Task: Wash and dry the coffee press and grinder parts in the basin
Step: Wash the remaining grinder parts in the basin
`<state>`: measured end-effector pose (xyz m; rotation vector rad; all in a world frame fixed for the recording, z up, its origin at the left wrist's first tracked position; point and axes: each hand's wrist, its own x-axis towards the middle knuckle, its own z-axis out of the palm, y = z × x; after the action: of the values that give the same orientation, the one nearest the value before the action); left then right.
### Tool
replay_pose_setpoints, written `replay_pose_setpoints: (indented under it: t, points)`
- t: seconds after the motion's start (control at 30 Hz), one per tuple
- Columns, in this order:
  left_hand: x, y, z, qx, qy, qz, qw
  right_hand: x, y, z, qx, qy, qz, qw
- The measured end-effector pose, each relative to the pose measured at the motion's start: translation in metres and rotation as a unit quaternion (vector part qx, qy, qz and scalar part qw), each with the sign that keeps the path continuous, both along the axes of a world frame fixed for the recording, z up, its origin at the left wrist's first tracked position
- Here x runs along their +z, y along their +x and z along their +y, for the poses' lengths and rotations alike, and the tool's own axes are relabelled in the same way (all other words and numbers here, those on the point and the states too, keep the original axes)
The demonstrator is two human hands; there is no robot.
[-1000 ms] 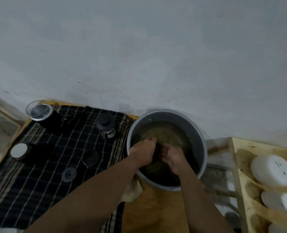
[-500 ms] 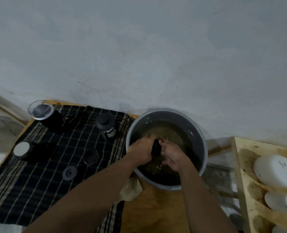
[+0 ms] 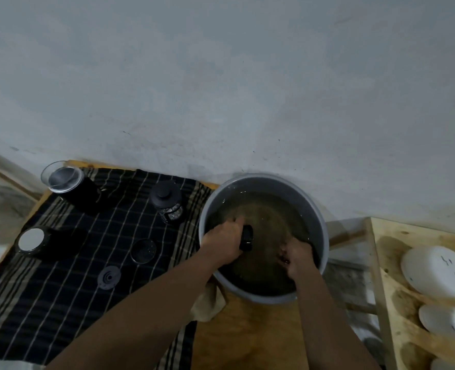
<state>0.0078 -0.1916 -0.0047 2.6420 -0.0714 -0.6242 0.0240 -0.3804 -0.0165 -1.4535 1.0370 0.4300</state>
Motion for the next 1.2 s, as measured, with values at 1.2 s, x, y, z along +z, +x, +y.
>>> replay_pose_setpoints:
  t: [1.2]
  points:
    - [0.0,0.0,0.001,-0.053,-0.047,-0.034,0.997,0.001,-0.007,0.043,0.176,0.077,-0.019,0.981]
